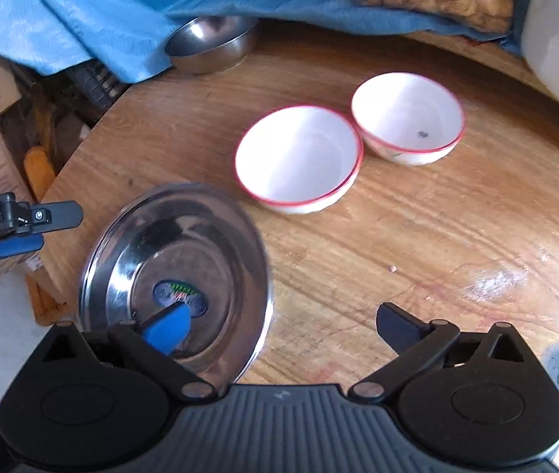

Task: Organize plates and bowls
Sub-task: 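Open both grippers and release the logo plate, then reach both grippers under the blue cloth and close them on the small steel bowl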

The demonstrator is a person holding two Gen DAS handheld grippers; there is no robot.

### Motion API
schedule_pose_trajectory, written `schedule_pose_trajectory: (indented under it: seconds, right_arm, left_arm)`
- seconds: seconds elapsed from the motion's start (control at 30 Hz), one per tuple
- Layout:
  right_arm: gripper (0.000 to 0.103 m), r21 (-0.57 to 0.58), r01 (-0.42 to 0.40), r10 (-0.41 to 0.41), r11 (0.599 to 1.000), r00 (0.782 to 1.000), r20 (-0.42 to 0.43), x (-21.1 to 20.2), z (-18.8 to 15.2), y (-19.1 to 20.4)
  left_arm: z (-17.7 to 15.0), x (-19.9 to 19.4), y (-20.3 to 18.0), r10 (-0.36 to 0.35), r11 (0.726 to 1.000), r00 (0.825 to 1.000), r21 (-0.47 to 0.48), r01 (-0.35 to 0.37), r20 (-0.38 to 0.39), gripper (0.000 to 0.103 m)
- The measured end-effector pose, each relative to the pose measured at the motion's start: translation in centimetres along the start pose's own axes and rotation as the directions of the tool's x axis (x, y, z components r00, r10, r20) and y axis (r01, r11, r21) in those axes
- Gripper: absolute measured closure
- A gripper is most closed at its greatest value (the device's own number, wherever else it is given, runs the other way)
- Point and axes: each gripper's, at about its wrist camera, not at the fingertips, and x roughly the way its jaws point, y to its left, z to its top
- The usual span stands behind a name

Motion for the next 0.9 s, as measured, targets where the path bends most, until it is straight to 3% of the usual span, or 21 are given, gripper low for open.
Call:
schedule_pose_trajectory:
  seconds: [0.3, 0.53, 0.67, 0.9]
  right_arm:
    - [0.000, 0.041, -0.009, 0.003, 0.999, 0.986, 0.164, -2.2, 4.4, 1.4]
    - [0.000, 0.131, -0.022, -0.004, 0.991, 0.982, 0.189, 0.3, 11.4, 1.7]
    - [0.000, 0.157, -0.022, -0.006, 0.987, 0.985, 0.171, 1.1, 14.3, 1.0]
    - [0.000, 0.106, 0.064, -0.071, 0.992, 0.996, 0.062, 4.4, 17.3, 1.1]
  left_arm:
    - [6.2, 2.7, 0.1, 0.011, 0.995, 0.998, 0.098, -0.017, 0.070, 0.001]
    - [12.1, 6.4, -2.4, 0.034, 0.971, 0.994, 0.232, -0.057, 0.102, 0.001]
    - [14.3, 8.1, -3.6, 0.059, 0.969, 0.993, 0.234, -0.081, 0.099, 0.001]
    - [16.2, 9.7, -4.6, 0.061, 0.955, 0.987, 0.278, -0.100, 0.147, 0.001]
